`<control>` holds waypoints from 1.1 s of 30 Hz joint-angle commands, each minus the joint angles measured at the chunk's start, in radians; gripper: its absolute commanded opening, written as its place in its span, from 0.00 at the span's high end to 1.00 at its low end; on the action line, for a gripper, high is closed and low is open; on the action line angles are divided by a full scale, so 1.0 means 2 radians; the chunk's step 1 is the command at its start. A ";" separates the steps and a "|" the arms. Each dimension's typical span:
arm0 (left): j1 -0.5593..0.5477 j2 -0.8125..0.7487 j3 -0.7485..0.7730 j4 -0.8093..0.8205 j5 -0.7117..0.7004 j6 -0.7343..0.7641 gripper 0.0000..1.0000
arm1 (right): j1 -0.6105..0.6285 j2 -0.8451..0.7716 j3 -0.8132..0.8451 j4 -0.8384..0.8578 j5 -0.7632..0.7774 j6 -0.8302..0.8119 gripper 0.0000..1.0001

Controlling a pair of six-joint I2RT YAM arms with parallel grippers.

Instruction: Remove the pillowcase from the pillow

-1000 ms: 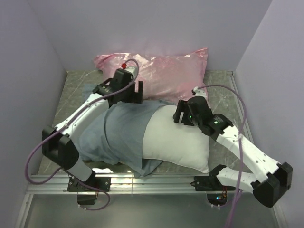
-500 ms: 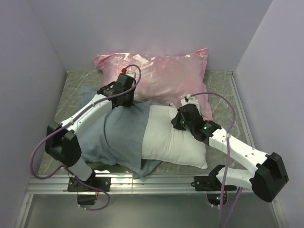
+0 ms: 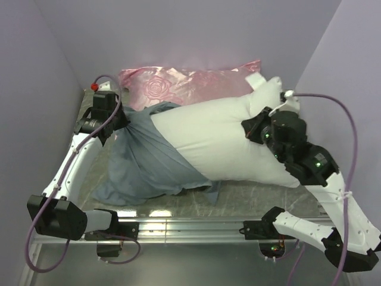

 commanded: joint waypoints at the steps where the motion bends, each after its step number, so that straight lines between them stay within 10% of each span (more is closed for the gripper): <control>1: 0.083 -0.019 -0.028 0.053 -0.046 -0.008 0.99 | -0.035 -0.012 0.110 -0.085 0.129 -0.031 1.00; 16: 0.234 -0.045 -0.089 0.086 0.047 -0.045 1.00 | -0.162 0.049 0.299 -0.158 0.101 -0.097 1.00; 33: 0.316 -0.035 -0.081 0.076 0.053 -0.110 1.00 | -0.275 0.033 0.239 -0.139 0.045 -0.122 1.00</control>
